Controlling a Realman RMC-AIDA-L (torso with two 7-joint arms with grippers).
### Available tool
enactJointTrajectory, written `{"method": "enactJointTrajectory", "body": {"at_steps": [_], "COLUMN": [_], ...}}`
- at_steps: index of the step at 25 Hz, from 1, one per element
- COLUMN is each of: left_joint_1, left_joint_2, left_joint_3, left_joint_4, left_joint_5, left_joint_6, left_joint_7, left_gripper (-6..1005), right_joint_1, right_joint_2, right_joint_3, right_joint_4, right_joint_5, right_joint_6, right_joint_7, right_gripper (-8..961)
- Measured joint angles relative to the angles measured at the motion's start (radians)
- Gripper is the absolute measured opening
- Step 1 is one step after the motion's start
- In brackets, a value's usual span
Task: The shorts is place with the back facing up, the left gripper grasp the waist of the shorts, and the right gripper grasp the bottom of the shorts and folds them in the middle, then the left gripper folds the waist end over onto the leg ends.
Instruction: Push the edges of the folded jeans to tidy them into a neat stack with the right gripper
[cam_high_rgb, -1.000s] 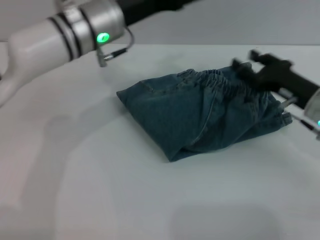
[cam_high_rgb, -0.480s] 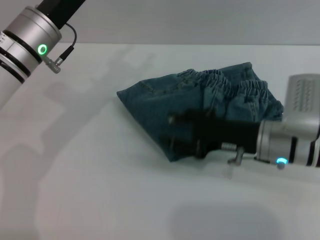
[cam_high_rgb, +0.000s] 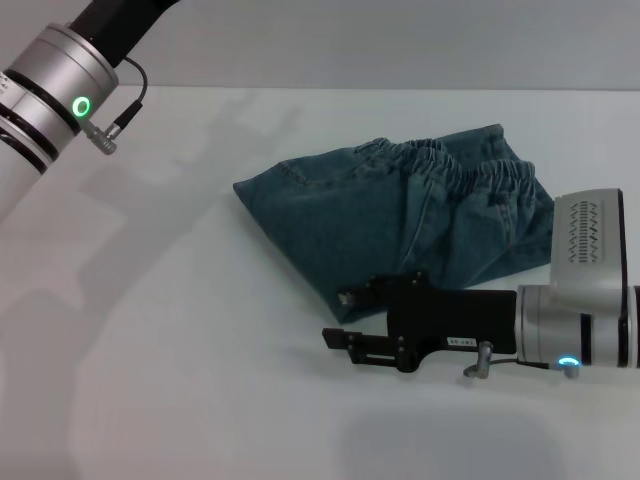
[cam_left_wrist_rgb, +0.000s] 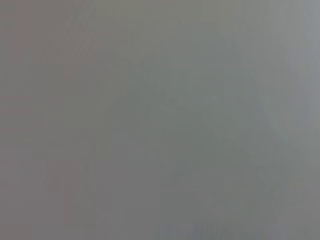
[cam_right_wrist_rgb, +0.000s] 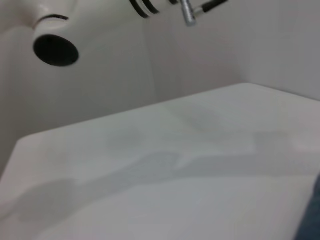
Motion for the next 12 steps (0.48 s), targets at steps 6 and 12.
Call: {"method": "enactJointTrajectory", "body": {"at_steps": [6, 12], "left_joint_1": [-0.001, -0.001], "left_joint_2": [0.0, -0.002], "left_joint_3": [0.0, 0.0], "left_joint_4": [-0.002, -0.002], "left_joint_5": [-0.002, -0.003], "left_joint_6": [-0.004, -0.004], "left_joint_7": [0.0, 0.001], "left_gripper": [841, 841], "right_joint_1": [-0.003, 0.006], "right_joint_2": [-0.008, -0.004], "right_joint_3": [-0.001, -0.001], "right_joint_4": [0.0, -0.017], "right_joint_5": [-0.002, -0.002], "right_joint_6": [0.077, 0.138], "right_joint_7": [0.012, 0.013], "right_gripper": [567, 568]}}
